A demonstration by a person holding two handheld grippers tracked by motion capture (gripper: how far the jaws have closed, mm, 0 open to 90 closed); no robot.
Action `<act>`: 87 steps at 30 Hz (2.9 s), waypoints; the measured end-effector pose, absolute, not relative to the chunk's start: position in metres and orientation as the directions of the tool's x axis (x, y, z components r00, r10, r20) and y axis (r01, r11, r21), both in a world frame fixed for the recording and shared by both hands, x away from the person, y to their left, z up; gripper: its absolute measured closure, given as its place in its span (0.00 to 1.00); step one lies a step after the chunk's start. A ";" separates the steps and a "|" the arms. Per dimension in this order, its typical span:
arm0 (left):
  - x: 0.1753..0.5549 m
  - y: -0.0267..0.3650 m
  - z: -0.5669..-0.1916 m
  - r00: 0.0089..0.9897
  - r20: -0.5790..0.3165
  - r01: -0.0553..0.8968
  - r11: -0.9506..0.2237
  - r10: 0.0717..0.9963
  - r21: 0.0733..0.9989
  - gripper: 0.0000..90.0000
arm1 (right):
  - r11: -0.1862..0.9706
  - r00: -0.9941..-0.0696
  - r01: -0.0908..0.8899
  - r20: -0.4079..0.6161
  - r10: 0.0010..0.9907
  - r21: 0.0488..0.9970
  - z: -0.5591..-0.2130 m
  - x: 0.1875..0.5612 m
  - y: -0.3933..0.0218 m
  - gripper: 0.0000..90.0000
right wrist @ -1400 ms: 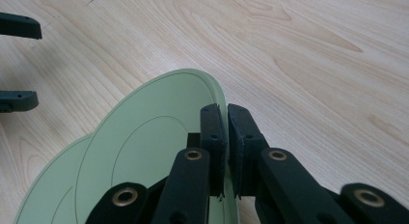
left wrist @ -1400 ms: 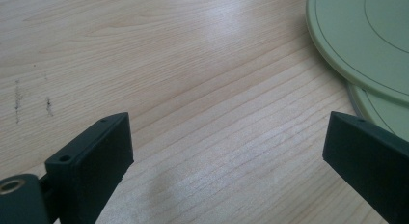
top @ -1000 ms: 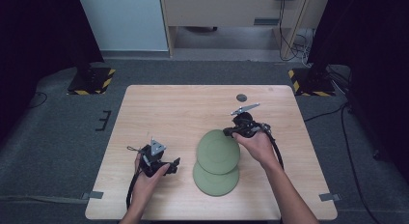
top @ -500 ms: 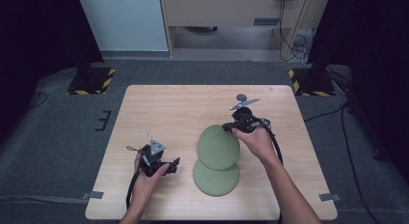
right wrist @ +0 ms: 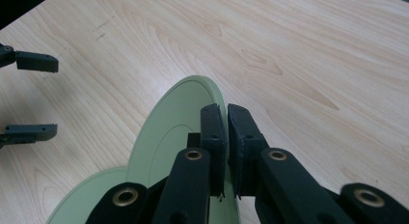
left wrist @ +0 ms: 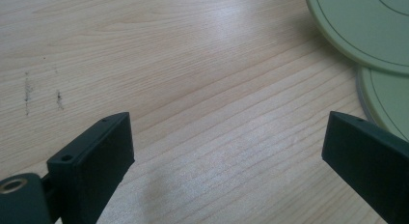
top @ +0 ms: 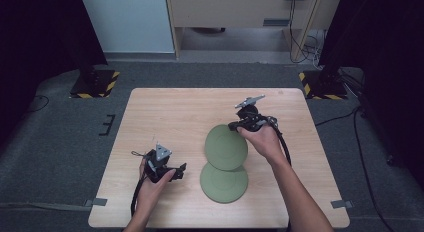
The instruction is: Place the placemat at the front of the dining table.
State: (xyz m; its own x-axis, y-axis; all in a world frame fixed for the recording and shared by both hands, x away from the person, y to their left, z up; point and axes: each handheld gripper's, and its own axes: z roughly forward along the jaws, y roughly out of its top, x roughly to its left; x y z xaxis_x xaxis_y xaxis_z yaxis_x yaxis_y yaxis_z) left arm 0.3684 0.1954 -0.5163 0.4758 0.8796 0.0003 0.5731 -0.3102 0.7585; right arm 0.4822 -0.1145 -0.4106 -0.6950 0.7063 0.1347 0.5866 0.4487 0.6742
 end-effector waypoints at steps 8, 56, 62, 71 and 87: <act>0.369 0.196 -0.516 0.473 0.000 0.574 -0.307 0.881 0.759 0.04 | 0.435 -0.694 0.582 0.142 0.706 0.687 -0.406 0.485 -0.110 0.96; 0.372 0.195 -0.520 0.465 0.007 0.581 -0.311 0.885 0.753 0.04 | 0.409 -0.697 0.545 0.124 0.707 0.732 -0.390 0.506 -0.087 0.96; 0.373 0.196 -0.520 0.465 0.005 0.581 -0.309 0.885 0.753 0.04 | 0.411 -0.698 0.530 0.107 0.708 0.742 -0.382 0.506 -0.080 0.96; 0.372 0.195 -0.520 0.467 0.004 0.580 -0.310 0.884 0.753 0.04 | 0.402 -0.680 0.529 0.090 0.728 0.748 -0.380 0.514 -0.074 0.96; 0.374 0.196 -0.522 0.462 -0.010 0.586 -0.297 0.887 0.754 0.04 | 0.354 -0.634 0.547 0.100 0.766 0.759 -0.386 0.532 -0.070 0.96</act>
State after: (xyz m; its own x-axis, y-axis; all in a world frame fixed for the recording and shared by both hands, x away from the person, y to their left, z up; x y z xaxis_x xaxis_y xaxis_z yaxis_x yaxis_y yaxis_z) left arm 0.3735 0.1955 -0.5217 0.4619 0.8869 -0.0100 0.5858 -0.2966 0.7542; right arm 0.5323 -0.0704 -0.3864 -0.6345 0.7664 0.1002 0.5470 0.3537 0.7587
